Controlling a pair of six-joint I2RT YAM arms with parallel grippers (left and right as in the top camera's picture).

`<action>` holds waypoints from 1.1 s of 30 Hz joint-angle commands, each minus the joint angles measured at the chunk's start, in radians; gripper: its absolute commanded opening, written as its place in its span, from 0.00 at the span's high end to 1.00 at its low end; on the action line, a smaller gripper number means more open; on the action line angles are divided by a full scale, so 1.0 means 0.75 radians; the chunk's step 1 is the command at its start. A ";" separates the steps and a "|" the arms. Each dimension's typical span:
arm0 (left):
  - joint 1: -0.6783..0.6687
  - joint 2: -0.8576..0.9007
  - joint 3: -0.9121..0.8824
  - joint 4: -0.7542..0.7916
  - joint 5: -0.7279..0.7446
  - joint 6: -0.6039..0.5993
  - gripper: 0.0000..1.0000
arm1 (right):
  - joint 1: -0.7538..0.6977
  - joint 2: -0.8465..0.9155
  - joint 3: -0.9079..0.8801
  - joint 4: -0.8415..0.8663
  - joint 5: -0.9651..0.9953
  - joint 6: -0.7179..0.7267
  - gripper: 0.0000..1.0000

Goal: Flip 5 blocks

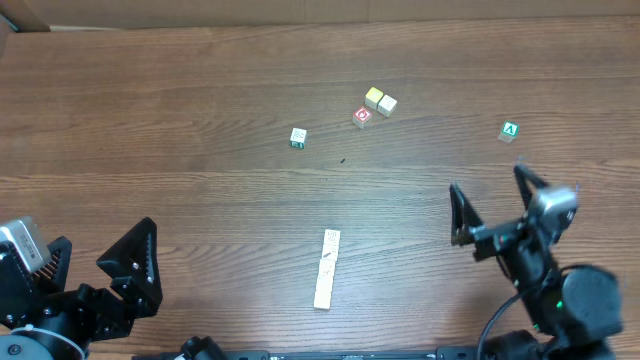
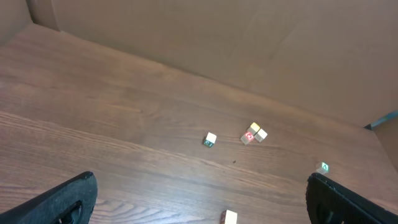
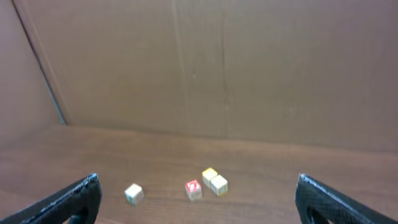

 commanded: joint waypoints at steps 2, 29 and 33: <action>0.000 0.004 0.004 -0.003 0.002 -0.013 0.00 | -0.089 -0.171 -0.254 0.103 -0.139 -0.020 0.00; 0.000 0.004 0.004 -0.003 0.002 -0.013 0.00 | -0.151 -0.403 -0.618 0.193 -0.074 -0.021 0.00; 0.000 0.004 0.004 -0.003 0.002 -0.013 0.00 | -0.151 -0.403 -0.618 0.196 -0.081 -0.021 0.00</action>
